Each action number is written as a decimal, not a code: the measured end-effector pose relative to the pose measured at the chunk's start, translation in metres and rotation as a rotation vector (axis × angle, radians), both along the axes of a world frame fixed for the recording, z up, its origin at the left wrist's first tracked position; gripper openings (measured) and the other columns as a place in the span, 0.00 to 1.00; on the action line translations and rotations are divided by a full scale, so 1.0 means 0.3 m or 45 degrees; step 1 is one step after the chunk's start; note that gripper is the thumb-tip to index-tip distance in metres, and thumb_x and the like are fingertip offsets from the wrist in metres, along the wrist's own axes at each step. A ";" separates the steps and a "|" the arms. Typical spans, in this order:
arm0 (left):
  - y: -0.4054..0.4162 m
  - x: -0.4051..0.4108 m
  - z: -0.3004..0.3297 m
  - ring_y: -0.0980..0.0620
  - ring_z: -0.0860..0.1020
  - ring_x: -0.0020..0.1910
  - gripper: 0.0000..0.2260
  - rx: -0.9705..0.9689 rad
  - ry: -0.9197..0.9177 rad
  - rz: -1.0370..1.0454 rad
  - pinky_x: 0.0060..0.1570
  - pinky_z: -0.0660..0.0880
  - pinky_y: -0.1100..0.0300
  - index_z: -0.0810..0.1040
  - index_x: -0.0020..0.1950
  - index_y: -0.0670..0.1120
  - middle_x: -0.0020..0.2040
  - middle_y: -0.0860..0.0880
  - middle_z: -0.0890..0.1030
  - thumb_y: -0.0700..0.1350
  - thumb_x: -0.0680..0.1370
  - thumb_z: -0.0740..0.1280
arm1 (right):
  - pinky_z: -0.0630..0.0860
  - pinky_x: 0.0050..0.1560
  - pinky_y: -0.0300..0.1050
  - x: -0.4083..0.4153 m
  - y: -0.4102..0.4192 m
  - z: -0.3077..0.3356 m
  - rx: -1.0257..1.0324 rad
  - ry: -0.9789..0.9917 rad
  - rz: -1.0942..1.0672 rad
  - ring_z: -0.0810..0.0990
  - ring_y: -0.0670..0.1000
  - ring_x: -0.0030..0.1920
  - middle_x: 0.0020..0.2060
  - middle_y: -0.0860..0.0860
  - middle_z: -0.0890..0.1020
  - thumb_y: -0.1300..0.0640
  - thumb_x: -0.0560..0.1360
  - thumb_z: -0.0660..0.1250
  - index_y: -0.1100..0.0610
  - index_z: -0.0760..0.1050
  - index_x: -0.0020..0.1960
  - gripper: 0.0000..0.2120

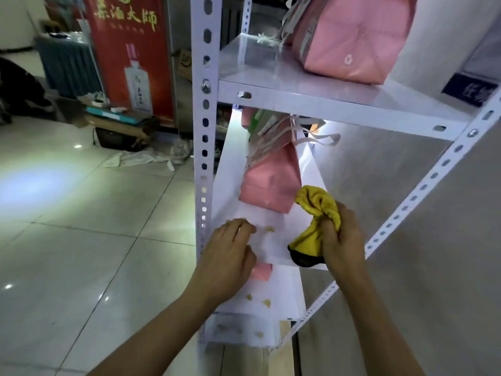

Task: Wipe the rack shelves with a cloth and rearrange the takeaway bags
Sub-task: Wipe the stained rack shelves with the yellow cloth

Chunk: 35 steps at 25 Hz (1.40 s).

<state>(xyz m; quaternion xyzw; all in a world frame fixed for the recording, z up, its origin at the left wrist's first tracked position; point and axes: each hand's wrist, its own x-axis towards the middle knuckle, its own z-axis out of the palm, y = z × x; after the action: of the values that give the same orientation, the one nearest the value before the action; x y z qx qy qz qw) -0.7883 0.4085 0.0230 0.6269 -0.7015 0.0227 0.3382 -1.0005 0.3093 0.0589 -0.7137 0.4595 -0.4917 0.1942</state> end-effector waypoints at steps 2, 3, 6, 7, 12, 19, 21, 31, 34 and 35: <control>-0.008 -0.019 -0.082 0.46 0.76 0.54 0.14 0.096 -0.006 0.080 0.55 0.73 0.54 0.76 0.62 0.43 0.59 0.47 0.78 0.39 0.76 0.65 | 0.78 0.56 0.52 0.013 -0.038 -0.072 0.081 0.011 0.090 0.80 0.50 0.53 0.50 0.43 0.80 0.55 0.75 0.57 0.45 0.76 0.60 0.17; -0.008 -0.030 -0.123 0.45 0.77 0.55 0.15 0.156 -0.025 0.137 0.56 0.73 0.53 0.77 0.62 0.43 0.59 0.46 0.78 0.39 0.75 0.66 | 0.77 0.57 0.52 0.022 -0.051 -0.109 0.126 0.016 0.135 0.79 0.51 0.55 0.51 0.44 0.80 0.54 0.76 0.57 0.45 0.76 0.62 0.17; 0.010 -0.053 -0.209 0.40 0.77 0.61 0.21 0.335 -0.130 0.291 0.60 0.74 0.49 0.77 0.65 0.41 0.63 0.42 0.77 0.39 0.72 0.68 | 0.73 0.62 0.50 0.072 -0.076 -0.184 0.174 0.102 0.279 0.77 0.54 0.59 0.57 0.45 0.78 0.50 0.75 0.57 0.47 0.74 0.66 0.21; 0.016 -0.057 -0.224 0.39 0.76 0.63 0.24 0.370 -0.148 0.311 0.61 0.74 0.47 0.76 0.67 0.41 0.65 0.41 0.77 0.39 0.71 0.68 | 0.73 0.63 0.50 0.097 -0.087 -0.196 0.171 0.160 0.335 0.76 0.55 0.60 0.59 0.47 0.78 0.50 0.75 0.57 0.49 0.75 0.67 0.21; 0.031 -0.062 -0.240 0.40 0.75 0.65 0.26 0.357 -0.052 0.401 0.64 0.73 0.50 0.75 0.69 0.40 0.69 0.40 0.75 0.34 0.70 0.68 | 0.68 0.70 0.53 0.331 -0.145 -0.213 0.061 0.419 0.654 0.73 0.54 0.66 0.67 0.50 0.76 0.55 0.76 0.61 0.52 0.73 0.70 0.22; 0.073 -0.058 -0.233 0.41 0.73 0.72 0.28 0.373 -0.086 0.514 0.74 0.65 0.51 0.75 0.70 0.39 0.71 0.41 0.76 0.32 0.70 0.69 | 0.60 0.76 0.50 0.573 -0.218 -0.285 0.184 0.835 0.775 0.65 0.53 0.74 0.74 0.50 0.71 0.52 0.80 0.62 0.50 0.68 0.75 0.24; 0.068 -0.058 -0.231 0.40 0.75 0.70 0.26 0.341 -0.079 0.511 0.72 0.69 0.48 0.77 0.66 0.39 0.68 0.42 0.78 0.30 0.68 0.68 | 0.59 0.77 0.52 0.505 -0.184 -0.306 0.238 0.744 0.741 0.64 0.53 0.76 0.74 0.49 0.71 0.52 0.80 0.61 0.50 0.68 0.76 0.24; 0.055 -0.068 -0.236 0.41 0.75 0.69 0.21 0.340 -0.061 0.539 0.73 0.67 0.49 0.78 0.63 0.40 0.65 0.42 0.79 0.30 0.70 0.67 | 0.56 0.78 0.49 0.465 -0.191 -0.303 0.231 0.944 0.564 0.60 0.52 0.78 0.77 0.49 0.65 0.47 0.82 0.57 0.49 0.62 0.78 0.25; 0.065 -0.069 -0.225 0.40 0.77 0.65 0.20 0.325 -0.087 0.522 0.72 0.68 0.52 0.80 0.59 0.40 0.62 0.42 0.81 0.29 0.68 0.69 | 0.55 0.78 0.50 0.339 -0.117 -0.333 0.231 0.887 0.491 0.61 0.52 0.78 0.77 0.49 0.67 0.48 0.82 0.58 0.50 0.64 0.78 0.25; 0.066 -0.070 -0.221 0.40 0.77 0.65 0.19 0.318 -0.093 0.511 0.71 0.69 0.51 0.80 0.58 0.39 0.62 0.41 0.81 0.29 0.68 0.69 | 0.57 0.78 0.51 0.272 -0.083 -0.345 0.212 0.849 0.420 0.62 0.53 0.77 0.76 0.49 0.68 0.49 0.81 0.59 0.50 0.65 0.77 0.25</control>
<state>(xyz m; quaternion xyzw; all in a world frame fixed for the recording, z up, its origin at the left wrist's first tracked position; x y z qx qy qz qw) -0.8093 0.4282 -0.0434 0.7893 -0.5722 0.0252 0.2212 -0.9189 0.2846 -0.0445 -0.8807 0.4148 -0.1554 0.1679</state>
